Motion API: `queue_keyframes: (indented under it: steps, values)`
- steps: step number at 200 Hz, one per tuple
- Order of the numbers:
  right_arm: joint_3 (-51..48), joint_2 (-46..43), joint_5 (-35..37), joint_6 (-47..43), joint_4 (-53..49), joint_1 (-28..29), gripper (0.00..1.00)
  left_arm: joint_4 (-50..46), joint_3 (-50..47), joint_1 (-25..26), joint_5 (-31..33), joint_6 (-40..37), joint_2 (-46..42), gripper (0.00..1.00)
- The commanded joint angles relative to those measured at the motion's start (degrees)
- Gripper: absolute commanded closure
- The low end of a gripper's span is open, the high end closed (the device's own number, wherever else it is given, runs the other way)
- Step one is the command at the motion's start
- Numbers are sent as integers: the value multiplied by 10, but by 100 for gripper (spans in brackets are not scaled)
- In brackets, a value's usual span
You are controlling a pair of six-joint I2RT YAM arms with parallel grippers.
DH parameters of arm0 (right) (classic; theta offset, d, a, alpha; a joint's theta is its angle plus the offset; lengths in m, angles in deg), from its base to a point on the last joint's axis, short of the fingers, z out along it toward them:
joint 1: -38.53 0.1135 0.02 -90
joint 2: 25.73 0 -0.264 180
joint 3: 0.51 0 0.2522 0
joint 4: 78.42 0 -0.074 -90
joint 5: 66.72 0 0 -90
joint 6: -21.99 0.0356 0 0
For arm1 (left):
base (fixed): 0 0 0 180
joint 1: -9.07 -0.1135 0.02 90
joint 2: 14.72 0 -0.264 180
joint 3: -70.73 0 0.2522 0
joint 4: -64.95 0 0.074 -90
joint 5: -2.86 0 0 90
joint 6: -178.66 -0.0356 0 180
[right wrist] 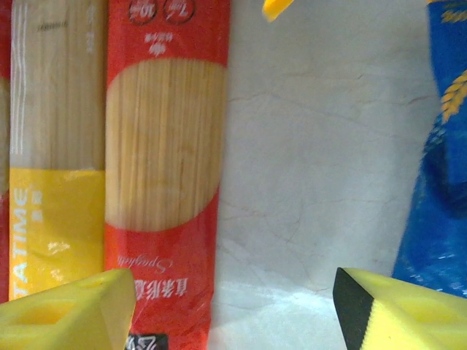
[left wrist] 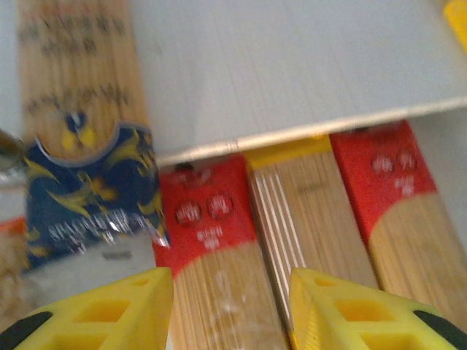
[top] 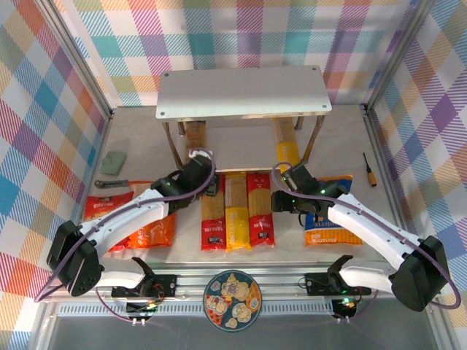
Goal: Place and organize the pasta boxes and bags onto the shelf
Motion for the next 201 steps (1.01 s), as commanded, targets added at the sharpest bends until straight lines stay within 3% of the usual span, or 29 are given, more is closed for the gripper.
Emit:
queue_keyframes:
  steps: [1,69,141,160,174,201]
  values:
    - [-22,13,-29,37,-6,32,27,5,-35,26,51,39,-15,54]
    - [-31,142,-49,109,72,128,22,4,-56,29,44,56,-39,51]
    - [-5,206,-80,110,99,137,13,-4,-68,29,54,58,-56,49]
    - [-1,213,-86,112,105,137,10,-4,-68,29,54,56,-55,49]
    - [3,218,-85,112,105,137,1,-3,-68,29,54,55,-55,48]
    - [10,233,-73,112,92,137,0,-3,-69,29,54,54,-56,48]
